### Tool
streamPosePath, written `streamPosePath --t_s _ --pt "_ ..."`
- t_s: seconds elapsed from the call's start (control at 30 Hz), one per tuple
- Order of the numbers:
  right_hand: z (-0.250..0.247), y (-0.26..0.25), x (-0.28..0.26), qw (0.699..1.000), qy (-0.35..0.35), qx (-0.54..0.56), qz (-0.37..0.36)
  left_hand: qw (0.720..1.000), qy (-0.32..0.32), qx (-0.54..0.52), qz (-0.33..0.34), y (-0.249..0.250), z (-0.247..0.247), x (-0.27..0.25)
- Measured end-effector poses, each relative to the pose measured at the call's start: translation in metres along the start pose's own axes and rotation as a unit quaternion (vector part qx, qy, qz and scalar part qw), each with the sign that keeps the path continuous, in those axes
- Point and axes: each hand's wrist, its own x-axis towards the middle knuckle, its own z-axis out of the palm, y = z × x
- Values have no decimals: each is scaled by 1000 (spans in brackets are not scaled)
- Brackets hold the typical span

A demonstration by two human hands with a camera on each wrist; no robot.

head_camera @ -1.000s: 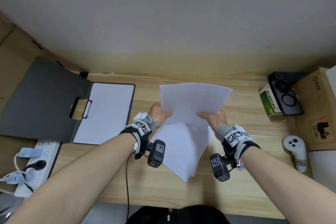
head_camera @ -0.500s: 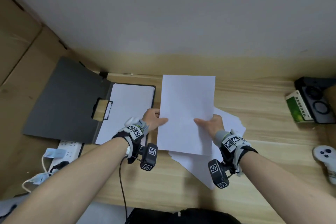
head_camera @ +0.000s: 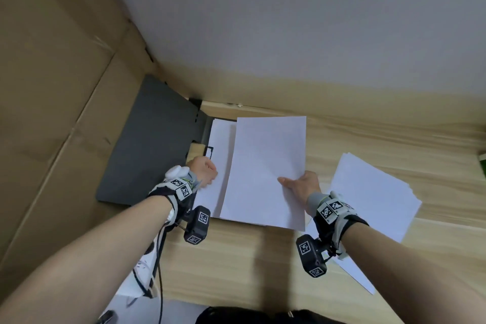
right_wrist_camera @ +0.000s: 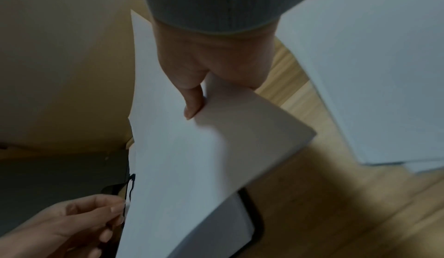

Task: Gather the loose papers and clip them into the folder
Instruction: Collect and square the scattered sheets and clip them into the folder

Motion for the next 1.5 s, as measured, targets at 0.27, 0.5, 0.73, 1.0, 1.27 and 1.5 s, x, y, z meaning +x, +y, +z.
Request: streamPosePath --t_s 0.27,0.5,0.73,1.0,1.27,1.5 --pt "32 -7 3 999 14 -17 29 965 7 260 42 -11 -15 34" --pt "46 -3 13 998 22 -25 44 951 -12 303 69 0 -5 48" --pt "76 -1 23 997 1 -47 55 939 -62 332 59 6 -10 51" --pt "85 0 28 996 -14 -63 58 896 -118 426 39 12 -9 48" --pt "14 5 23 998 -26 41 48 907 -30 418 -46 41 -1 41" --pt "-107 46 19 992 80 94 39 937 1 343 62 108 46 17"
